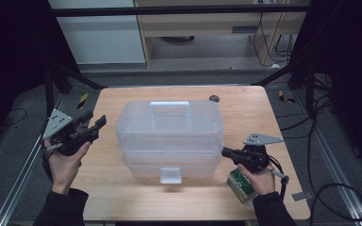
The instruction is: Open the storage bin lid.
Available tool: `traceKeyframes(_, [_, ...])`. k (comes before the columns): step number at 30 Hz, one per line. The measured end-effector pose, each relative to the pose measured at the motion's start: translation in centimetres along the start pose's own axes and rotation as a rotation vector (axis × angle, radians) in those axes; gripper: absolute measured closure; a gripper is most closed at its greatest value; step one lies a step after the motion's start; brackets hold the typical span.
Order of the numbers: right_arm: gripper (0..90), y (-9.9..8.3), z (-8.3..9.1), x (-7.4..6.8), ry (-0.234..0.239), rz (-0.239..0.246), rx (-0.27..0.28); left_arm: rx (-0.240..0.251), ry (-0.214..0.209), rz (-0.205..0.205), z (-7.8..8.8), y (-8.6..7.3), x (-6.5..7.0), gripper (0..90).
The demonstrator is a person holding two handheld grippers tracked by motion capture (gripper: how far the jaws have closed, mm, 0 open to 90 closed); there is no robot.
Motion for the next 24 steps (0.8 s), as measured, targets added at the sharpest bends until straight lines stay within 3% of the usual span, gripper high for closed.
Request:
traceKeyframes(3, [90.0,0.0,0.0,0.0,-0.002,0.002,-0.002,-0.019,0.040,0.006,0.6,-1.7,-1.2,53.2])
traceKeyframes(9, [90.0,0.0,0.0,0.0,-0.001,0.000,0.000,-0.042,0.066,0.036,1.2,-4.1,-2.3,65.7])
traceKeyframes(16, [90.0,0.0,0.0,0.0,-0.003,0.000,-0.001,-0.106,0.055,0.043,1.5,-6.6,-2.8,77.0])
traceKeyframes(18, [90.0,0.0,0.0,0.0,-0.003,0.001,-0.001,-0.124,0.053,0.032,1.4,-6.9,-2.9,79.8])
traceKeyframes(19, [90.0,0.0,0.0,0.0,-0.003,0.002,0.000,-0.155,0.040,0.005,1.2,-7.7,-2.9,80.9])
traceKeyframes(21, [90.0,0.0,0.0,0.0,-0.001,0.001,0.001,-0.194,0.026,-0.012,0.8,-8.4,-2.8,82.9])
traceKeyframes(24, [90.0,0.0,0.0,0.0,0.000,-0.001,0.000,-0.228,0.002,-0.003,0.3,-9.1,-2.6,87.1])
Point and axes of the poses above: each handheld gripper's, and its own axes: z roughly backward along the jaws, y roughly out of its top, x roughly to its right, the point moved 2 cm from there along -z, roughly forward along the jaws, and after that the axes turned 15 degrees about z, right-handed, at the moved point
